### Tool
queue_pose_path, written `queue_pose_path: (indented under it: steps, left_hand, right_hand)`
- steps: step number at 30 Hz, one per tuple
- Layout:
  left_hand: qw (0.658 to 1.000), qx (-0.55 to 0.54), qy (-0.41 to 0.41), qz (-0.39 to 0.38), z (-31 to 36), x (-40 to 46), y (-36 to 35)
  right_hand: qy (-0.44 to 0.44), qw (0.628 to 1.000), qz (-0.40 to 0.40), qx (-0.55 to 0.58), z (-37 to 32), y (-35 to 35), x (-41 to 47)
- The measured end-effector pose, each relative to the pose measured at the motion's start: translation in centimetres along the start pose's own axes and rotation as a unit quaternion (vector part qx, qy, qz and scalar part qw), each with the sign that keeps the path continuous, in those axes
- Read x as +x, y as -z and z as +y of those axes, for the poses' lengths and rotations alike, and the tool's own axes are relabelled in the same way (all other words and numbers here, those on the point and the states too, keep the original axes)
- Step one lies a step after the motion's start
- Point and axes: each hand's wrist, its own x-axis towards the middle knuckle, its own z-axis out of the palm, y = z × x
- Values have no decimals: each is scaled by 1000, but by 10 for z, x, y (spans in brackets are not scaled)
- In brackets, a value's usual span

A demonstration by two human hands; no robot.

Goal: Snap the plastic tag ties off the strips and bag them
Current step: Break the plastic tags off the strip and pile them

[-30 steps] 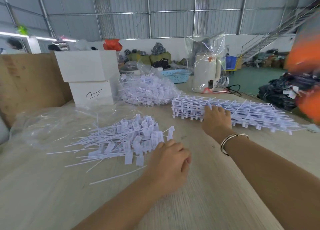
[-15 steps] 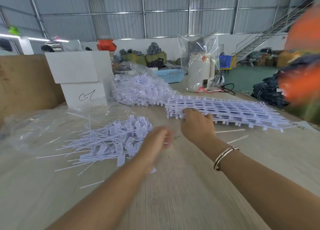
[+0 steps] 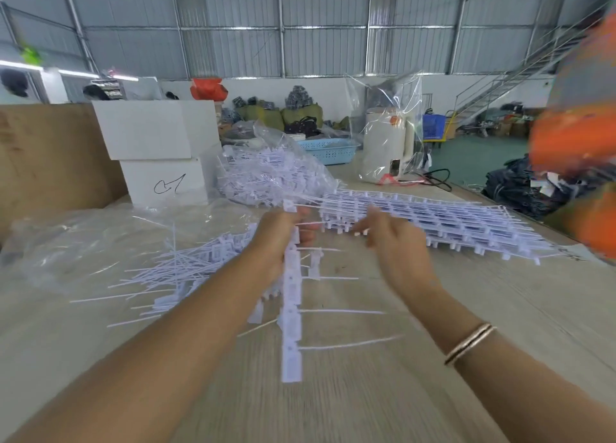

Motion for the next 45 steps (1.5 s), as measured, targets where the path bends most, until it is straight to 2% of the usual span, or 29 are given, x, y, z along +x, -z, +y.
queue_pose_path:
  steps: [3, 6, 11, 15, 19, 22, 24, 26, 28, 30, 31, 33, 35, 39, 45]
  left_hand:
    - [999, 35, 5, -18, 19, 2, 33]
    - [995, 83, 0, -50, 32, -2, 65]
    - [975, 194, -34, -104, 44, -23, 102]
    - [951, 222, -13, -216, 49, -39, 117]
    - [917, 291, -19, -274, 48, -38, 119]
    - [866, 402, -24, -297, 42, -38, 122]
    - [844, 447, 10, -298, 34, -40, 123]
    - [802, 526, 33, -282, 26, -43, 120]
    - [734, 642, 10, -219, 18, -45, 115]
    - [653, 744, -80, -118, 8, -48, 105]
    - [645, 751, -122, -80, 1, -52, 98]
    - [684, 702, -190, -51, -13, -60, 82]
    - [718, 647, -248, -57, -28, -66, 65]
    - [733, 613, -292, -47, -58, -70, 49]
    - [769, 553, -320, -30, -68, -73, 53]
  right_hand:
    - [-162, 971, 106, 144, 21, 27, 21]
    - [-262, 936, 103, 213, 36, 29, 24]
    - [-309, 915, -55, 252, 34, -2, 22]
    - [-333, 868, -153, 334, 19, -20, 21]
    - [-338, 808, -302, 375, 16, -26, 16]
    - [-301, 809, -355, 358, 18, -29, 5]
    - [-272, 830, -355, 334, 20, -29, -1]
    - [-245, 853, -340, 312, 22, -28, -5]
    - [-212, 870, -319, 310, 24, -30, -10]
    - [-183, 887, -299, 300, 23, -35, -14]
    - [-172, 896, -289, 290, 22, -37, -16]
    - [-160, 909, -275, 270, 20, -43, -21]
    - [-145, 917, -275, 249, 17, -47, -25]
    - [-111, 923, -280, 239, 13, -52, -32]
    - [-111, 905, -318, 259, 16, -48, -32]
